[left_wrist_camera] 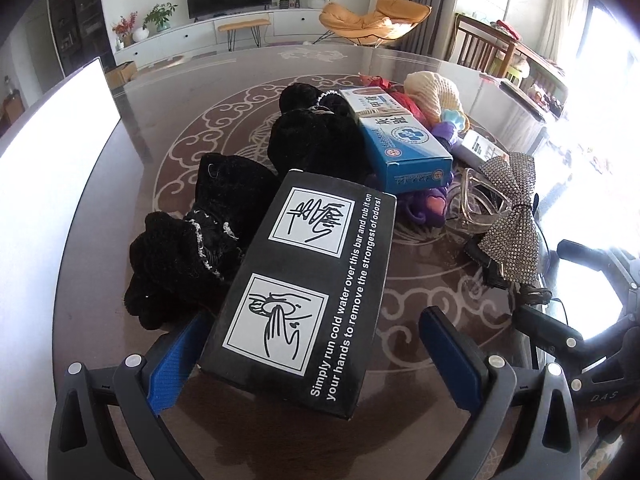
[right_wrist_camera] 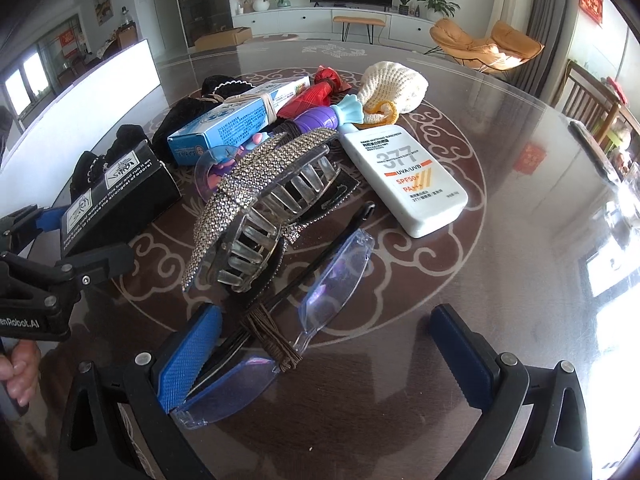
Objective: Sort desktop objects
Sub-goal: 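Close the left tool on the black box while the right tool grasps the blue glasses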
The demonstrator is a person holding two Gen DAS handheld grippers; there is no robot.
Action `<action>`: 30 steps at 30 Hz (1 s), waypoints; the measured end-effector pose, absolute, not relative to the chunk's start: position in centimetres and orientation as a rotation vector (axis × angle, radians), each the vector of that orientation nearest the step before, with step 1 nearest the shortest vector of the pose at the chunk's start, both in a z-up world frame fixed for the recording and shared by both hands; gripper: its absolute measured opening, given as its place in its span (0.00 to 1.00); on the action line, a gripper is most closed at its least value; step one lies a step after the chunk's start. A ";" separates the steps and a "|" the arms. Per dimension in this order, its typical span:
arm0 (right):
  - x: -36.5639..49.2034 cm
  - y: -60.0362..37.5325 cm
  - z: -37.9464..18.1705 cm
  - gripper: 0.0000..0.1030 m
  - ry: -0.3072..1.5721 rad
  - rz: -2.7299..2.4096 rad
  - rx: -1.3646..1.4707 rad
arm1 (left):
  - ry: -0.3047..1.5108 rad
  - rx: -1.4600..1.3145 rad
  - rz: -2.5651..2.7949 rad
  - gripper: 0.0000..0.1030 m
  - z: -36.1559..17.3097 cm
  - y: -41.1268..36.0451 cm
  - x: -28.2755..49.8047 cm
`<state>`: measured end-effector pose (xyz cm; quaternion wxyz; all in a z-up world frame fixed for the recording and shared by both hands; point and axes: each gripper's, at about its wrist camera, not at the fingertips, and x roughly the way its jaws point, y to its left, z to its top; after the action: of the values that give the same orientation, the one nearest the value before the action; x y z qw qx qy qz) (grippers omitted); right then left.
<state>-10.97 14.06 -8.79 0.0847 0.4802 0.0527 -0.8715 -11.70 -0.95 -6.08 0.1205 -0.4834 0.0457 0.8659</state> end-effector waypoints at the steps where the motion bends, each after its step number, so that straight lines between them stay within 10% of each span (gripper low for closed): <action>1: -10.5 14.3 -8.8 1.00 0.169 -2.591 1.420 | 0.159 -1.398 2.513 1.00 -6.1 -0.7 -11.2; 15: -8.4 12.4 -8.6 1.00 0.266 -2.418 1.504 | 0.049 -1.498 2.475 0.98 -5.2 -1.5 -12.6; 18: -8.4 12.0 -8.2 0.78 0.268 -2.418 1.504 | 0.187 -1.484 2.518 0.57 -4.7 -0.4 -11.6; 20: -8.1 12.3 -7.5 0.32 0.265 -2.418 1.501 | 0.145 -1.465 2.486 0.56 -4.6 -0.7 -10.2; 30: -4.3 14.8 -2.6 0.31 -0.077 -2.347 1.416 | -0.190 -1.310 2.517 0.56 1.5 -8.2 -2.7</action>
<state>-4.35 14.83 -2.60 0.1983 0.5062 -0.0276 -0.8388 -2.67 -8.23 1.53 0.1482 -0.4557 -0.0661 0.8752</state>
